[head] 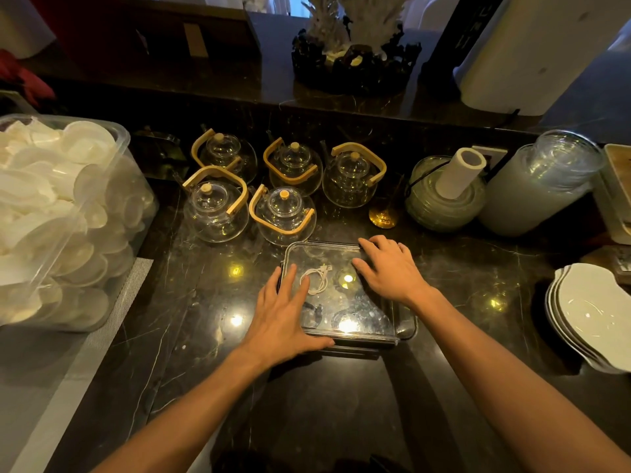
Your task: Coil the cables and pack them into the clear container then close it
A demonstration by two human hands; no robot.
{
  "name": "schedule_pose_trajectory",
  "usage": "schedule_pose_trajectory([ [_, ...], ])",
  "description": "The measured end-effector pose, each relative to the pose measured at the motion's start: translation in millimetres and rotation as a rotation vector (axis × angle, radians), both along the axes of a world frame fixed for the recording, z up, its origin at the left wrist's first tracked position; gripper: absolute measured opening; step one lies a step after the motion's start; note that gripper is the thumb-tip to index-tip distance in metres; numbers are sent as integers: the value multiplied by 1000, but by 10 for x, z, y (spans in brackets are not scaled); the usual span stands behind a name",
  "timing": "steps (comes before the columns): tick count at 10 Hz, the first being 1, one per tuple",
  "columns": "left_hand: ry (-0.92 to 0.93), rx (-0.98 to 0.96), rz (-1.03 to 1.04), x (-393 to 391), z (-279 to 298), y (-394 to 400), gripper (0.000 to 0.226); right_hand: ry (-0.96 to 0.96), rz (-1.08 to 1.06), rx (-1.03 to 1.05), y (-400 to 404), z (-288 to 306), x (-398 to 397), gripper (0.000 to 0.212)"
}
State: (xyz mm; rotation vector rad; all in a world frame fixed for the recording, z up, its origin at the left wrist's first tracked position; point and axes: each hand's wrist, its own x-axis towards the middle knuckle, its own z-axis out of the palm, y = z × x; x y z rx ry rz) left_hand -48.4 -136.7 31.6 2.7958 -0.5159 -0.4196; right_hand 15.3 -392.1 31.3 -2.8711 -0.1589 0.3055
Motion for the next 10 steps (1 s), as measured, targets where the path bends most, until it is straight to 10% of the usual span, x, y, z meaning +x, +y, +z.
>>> schedule_pose_trajectory([
  [6,-84,67,-70,58,22,87,123,153,-76,98,-7,115,137,58],
  [10,-70,108,-34,643,481,-254,80,47,-29,-59,294,274,-133,60],
])
